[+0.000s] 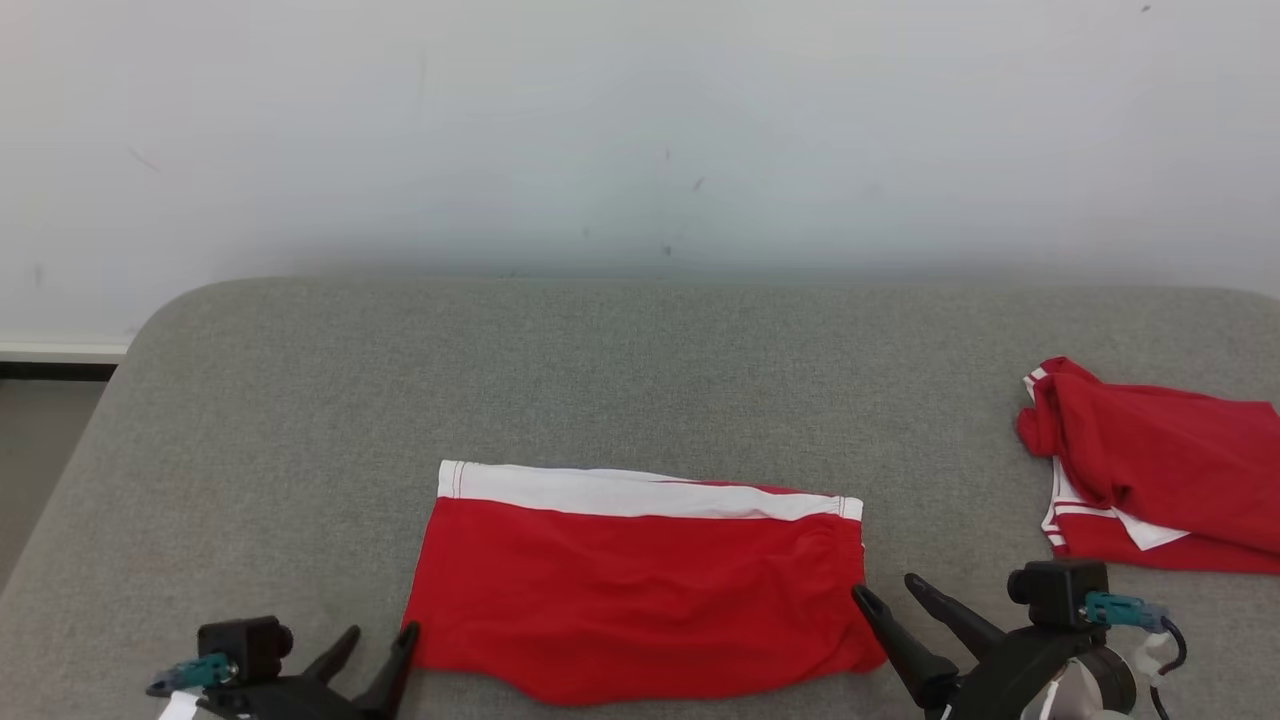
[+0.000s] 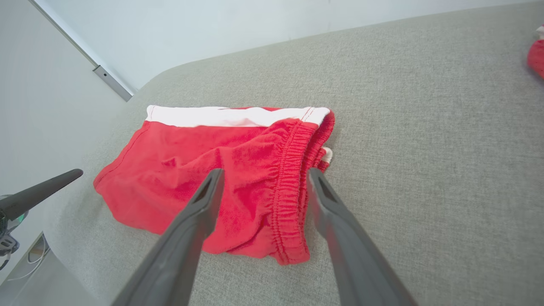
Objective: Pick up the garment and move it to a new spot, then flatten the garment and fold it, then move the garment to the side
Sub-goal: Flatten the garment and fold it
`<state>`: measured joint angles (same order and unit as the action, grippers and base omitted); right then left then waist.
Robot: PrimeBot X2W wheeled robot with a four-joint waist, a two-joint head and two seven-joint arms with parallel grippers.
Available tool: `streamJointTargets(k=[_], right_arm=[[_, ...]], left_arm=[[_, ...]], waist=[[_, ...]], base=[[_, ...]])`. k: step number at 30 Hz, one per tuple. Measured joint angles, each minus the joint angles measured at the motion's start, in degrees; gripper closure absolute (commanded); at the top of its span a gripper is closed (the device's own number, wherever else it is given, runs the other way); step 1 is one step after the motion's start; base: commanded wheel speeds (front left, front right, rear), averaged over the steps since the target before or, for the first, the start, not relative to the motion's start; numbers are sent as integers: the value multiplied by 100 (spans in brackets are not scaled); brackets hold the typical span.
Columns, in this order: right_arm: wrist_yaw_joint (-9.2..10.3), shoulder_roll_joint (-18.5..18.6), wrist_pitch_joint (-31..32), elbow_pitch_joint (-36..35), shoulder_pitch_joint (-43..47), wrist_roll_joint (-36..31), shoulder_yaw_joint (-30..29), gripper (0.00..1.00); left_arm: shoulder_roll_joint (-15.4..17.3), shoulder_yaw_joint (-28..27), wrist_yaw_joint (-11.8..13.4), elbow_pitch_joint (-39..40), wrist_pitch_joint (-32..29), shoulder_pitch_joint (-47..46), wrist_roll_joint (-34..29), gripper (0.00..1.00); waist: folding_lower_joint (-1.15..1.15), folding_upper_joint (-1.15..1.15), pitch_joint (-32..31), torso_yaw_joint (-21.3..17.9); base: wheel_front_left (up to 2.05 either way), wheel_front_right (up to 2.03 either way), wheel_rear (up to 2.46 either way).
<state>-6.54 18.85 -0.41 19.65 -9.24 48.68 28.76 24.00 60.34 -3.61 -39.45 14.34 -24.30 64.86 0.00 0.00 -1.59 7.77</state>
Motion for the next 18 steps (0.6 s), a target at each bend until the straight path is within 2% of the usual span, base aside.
streamJointTargets(k=[9,18], right_arm=[[265,4,-166,-166,137,-201,-30,0],[565,-38,-320,-189,132,-369,-49,0]], left_arm=[[252,-745,873,506,0,279,-422,0],[391,-1495,1035,1205,0,659,-1065,0]], waist=[[0,0,-133,-44],[0,0,-148,-20]], base=[[0,0,0],[0,0,0]])
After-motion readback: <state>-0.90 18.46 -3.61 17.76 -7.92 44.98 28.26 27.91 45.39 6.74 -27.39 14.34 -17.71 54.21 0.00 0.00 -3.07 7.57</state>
